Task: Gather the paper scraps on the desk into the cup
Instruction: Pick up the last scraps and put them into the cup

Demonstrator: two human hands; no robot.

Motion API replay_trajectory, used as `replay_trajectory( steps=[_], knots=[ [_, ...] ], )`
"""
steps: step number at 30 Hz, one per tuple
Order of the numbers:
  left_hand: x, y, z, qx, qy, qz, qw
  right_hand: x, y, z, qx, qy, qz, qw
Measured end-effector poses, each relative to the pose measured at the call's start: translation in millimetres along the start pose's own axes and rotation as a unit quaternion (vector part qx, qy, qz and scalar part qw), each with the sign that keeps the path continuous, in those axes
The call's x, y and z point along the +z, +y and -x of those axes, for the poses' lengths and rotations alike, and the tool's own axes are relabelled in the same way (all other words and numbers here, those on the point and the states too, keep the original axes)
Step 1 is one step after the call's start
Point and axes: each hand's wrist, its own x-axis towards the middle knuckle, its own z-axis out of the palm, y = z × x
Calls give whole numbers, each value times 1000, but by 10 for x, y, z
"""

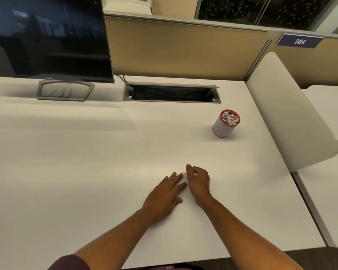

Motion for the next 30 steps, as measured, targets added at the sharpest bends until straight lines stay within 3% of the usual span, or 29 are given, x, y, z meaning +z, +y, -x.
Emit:
replay_trajectory(
  steps=[8, 19, 25, 30],
  knots=[
    [-211, -208, 267, 19, 106, 11, 994, -28, -23, -10, 22, -11, -21, 999],
    [-435, -296, 227, -6, 105, -14, 994, -40, -28, 10, 16, -15, -26, 999],
    [-382, -146, 60, -89, 137, 74, 984, -15, -18, 3, 7, -6, -19, 1000],
    [-281, 12, -121, -79, 119, 92, 985, -20, -19, -7, 14, -11, -18, 1000]
  ],
)
